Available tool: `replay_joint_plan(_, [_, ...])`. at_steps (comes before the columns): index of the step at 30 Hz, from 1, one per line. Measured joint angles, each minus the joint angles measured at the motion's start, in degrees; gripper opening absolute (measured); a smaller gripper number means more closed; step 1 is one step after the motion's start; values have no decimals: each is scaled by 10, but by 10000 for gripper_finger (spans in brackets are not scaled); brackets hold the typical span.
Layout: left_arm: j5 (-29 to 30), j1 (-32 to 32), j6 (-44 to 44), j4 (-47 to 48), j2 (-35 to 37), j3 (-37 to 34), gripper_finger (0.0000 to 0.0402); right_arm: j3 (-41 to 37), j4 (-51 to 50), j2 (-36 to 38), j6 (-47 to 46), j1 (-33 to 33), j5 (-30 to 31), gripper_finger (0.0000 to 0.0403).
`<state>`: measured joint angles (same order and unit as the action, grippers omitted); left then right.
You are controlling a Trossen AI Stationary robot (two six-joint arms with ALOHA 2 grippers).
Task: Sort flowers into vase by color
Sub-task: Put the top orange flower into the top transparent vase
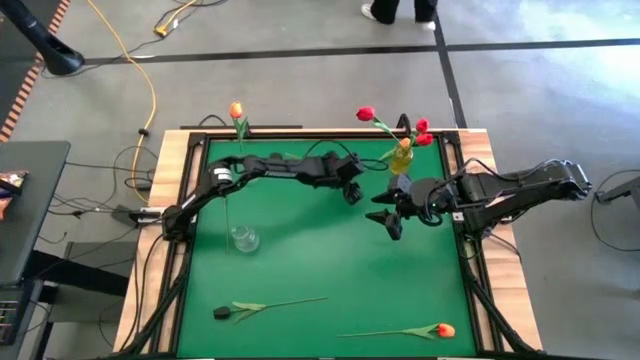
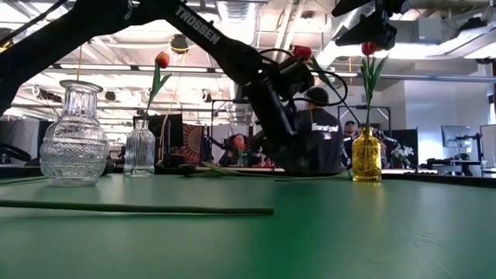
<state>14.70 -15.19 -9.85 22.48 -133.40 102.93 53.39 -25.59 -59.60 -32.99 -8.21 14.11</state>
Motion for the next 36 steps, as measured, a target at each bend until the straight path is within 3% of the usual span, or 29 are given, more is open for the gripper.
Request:
replay_joint_plan(3, [-40, -2, -25, 29, 2, 14, 256, 0, 0, 0, 0, 0, 0, 299])
replay_joint_plan(10, [-72, -7, -58, 82, 1, 21, 256, 0, 10, 0, 3, 0, 0, 299])
replay_joint_plan(18, [-70, -6, -69, 102, 1, 20, 251, 0, 9, 0, 5, 0, 0, 299])
replay_joint_plan(31, [-78, -7, -63, 152, 1, 20, 198, 0, 20, 0, 5, 0, -7, 299])
replay_joint_plan(36, [-72, -5, -73, 173, 2, 21, 154, 0, 21, 0, 5, -10, -10, 299])
